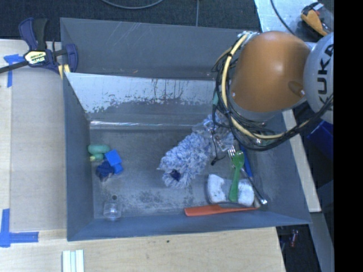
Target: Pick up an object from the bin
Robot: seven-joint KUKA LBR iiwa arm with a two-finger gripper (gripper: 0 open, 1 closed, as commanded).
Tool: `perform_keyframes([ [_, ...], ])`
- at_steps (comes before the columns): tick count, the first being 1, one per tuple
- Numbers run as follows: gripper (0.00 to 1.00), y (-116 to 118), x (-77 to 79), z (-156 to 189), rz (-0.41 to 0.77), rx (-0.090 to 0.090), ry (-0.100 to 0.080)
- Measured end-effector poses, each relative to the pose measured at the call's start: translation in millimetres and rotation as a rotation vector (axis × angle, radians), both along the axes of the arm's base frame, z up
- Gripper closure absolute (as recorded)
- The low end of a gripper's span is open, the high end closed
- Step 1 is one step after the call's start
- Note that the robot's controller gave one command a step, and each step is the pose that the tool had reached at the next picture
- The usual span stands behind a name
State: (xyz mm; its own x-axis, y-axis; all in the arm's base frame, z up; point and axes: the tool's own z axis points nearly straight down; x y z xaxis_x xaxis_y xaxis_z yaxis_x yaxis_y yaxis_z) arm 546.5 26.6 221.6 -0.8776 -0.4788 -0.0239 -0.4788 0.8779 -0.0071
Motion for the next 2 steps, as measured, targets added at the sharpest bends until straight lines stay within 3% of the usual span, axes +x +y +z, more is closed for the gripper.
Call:
perform_keyframes([
  [1, 1.00, -20, -14.1, -22, -0.136, 0.001, 0.011],
  [2, 1.00, 11, -12.3, -30, -0.008, 0.003, -0.001],
])
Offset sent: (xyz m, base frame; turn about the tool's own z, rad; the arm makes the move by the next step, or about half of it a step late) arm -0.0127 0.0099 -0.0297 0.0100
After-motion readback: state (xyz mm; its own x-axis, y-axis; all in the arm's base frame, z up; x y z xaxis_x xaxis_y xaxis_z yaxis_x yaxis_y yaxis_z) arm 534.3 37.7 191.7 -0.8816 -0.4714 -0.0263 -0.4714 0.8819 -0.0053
